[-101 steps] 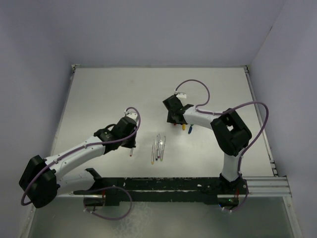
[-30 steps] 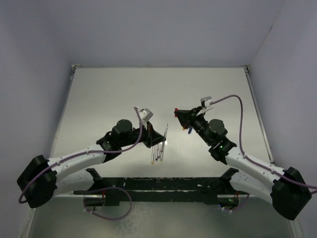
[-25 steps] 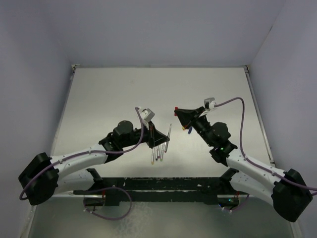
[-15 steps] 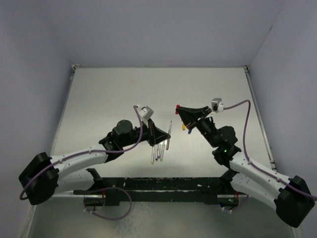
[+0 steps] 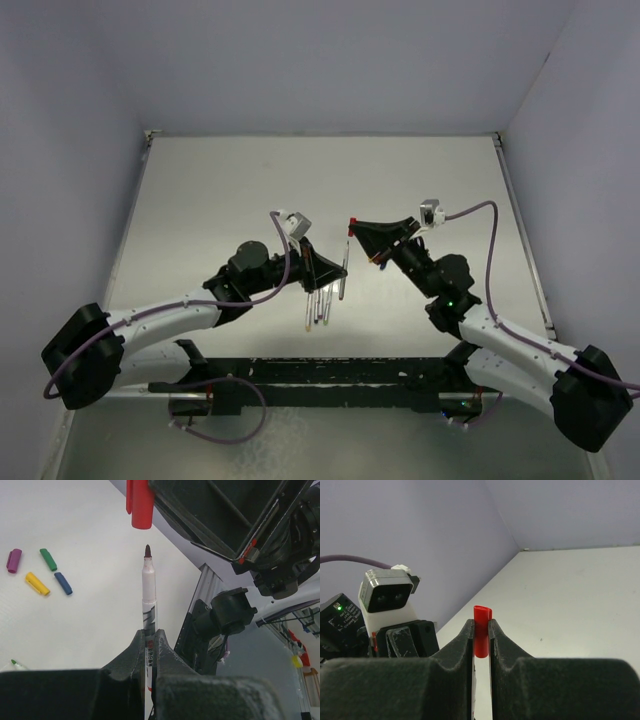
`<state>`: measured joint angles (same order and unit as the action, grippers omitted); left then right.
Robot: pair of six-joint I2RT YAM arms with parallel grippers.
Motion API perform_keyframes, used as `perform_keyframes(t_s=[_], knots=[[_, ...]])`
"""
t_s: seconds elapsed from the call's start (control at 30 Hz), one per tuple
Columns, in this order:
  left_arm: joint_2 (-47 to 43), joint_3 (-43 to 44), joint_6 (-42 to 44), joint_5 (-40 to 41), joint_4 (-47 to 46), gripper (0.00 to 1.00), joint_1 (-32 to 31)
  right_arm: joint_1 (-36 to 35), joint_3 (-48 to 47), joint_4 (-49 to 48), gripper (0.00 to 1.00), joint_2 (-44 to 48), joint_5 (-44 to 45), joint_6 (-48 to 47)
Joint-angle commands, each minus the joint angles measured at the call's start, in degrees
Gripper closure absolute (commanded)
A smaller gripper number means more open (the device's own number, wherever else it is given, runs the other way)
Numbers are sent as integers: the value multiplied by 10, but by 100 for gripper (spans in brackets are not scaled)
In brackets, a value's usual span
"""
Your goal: Insert the pens into the pen caps
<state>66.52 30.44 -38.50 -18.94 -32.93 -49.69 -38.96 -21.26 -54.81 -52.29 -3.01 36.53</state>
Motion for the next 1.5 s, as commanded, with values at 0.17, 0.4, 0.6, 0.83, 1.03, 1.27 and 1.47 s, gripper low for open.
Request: perform_keyframes(t_s=[0.17,0.4,0.6,0.83,1.03,1.27,1.47], knots=[[-2,20,-3,-3,-37,100,-4,-2,-6,-48,100,6,-16,14],[-8,19,1,2,-34,100,-4,-2,-2,-38,100,12,-16,14],[-10,19,1,4,-34,100,-4,-2,3,-36,100,11,-17,19],[-12,19,3,8,-30,100,-4,-2,8,-37,100,7,-18,28],[-10,21,4,9,-27,100,-4,-2,12,-47,100,-4,-21,39],[-12,22,5,13,-26,100,-4,-2,10,-52,100,-14,-29,46],[-14,24,10,18,-18,100,-4,-2,10,-47,100,-18,-39,50]])
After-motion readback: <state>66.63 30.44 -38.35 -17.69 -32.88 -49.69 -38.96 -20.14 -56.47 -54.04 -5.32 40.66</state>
